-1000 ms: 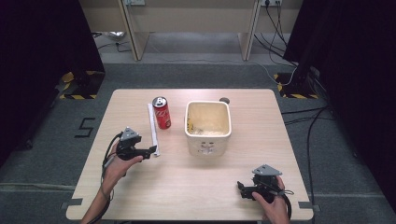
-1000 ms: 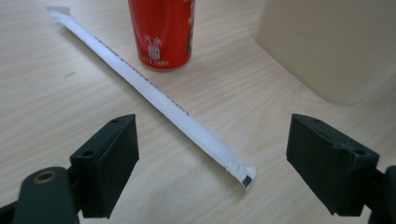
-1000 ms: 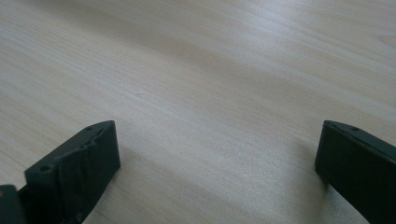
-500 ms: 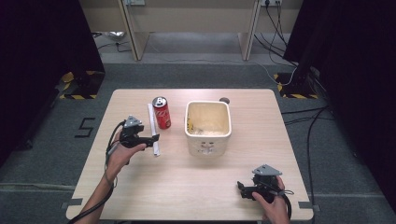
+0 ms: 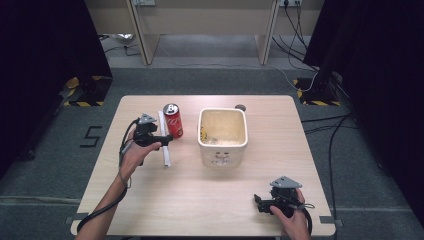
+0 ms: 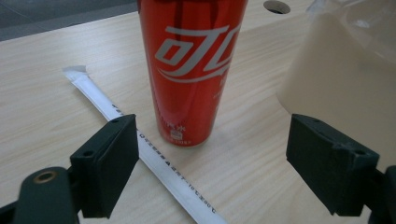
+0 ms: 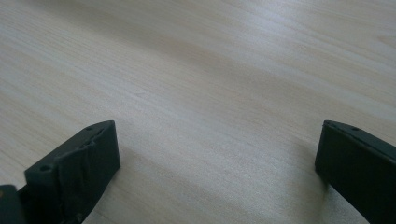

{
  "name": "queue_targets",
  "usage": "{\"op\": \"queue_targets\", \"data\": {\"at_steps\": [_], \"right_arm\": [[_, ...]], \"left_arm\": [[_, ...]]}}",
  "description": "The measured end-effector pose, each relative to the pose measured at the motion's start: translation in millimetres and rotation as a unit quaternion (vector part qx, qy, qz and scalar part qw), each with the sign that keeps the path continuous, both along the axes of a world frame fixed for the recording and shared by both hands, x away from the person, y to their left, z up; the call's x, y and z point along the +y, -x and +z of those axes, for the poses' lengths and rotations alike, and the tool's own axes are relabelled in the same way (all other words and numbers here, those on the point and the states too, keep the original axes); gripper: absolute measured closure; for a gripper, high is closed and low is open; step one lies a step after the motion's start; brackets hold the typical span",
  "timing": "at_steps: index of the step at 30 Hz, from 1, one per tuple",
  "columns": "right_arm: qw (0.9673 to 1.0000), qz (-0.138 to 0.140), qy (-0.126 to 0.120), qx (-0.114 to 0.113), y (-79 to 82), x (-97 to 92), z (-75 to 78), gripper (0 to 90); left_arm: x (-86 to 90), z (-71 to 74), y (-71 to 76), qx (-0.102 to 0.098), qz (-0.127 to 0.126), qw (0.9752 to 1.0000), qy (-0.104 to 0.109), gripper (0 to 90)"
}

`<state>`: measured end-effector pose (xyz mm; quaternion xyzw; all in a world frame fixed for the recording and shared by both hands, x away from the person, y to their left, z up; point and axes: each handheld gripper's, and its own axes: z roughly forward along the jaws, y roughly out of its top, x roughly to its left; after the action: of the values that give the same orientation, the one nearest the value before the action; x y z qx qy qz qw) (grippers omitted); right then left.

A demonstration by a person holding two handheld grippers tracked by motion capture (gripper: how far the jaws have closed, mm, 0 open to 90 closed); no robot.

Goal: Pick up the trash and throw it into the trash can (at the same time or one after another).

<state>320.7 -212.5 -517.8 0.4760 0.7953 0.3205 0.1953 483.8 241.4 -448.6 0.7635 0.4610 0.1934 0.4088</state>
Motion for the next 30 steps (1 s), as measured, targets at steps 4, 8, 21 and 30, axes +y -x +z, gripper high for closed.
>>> {"op": "queue_targets", "data": {"at_steps": [4, 8, 21, 30], "right_arm": [[1.0000, 0.001, 0.001, -0.001, -0.1, -0.2, -0.1, 0.2], [1.0000, 0.001, 0.001, -0.001, -0.1, -0.2, -0.1, 0.2], [1.0000, 0.002, 0.000, -0.001, -0.2, -0.2, -0.2, 0.2], [1.0000, 0.002, 0.000, -0.001, -0.2, -0.2, -0.2, 0.2]], "left_arm": [[-3.0, 1.2, -4.6, -0.002, 0.000, 1.0000, -0.002, 16.5], [-4.8, 1.6, -8.9, -0.005, 0.003, 1.0000, -0.002, 16.5], [-13.6, 7.7, -22.0, -0.012, 0.005, 0.9999, -0.009, 16.6], [-16.1, 5.7, -32.5, -0.009, 0.017, 0.9998, -0.007, 16.6]]}}
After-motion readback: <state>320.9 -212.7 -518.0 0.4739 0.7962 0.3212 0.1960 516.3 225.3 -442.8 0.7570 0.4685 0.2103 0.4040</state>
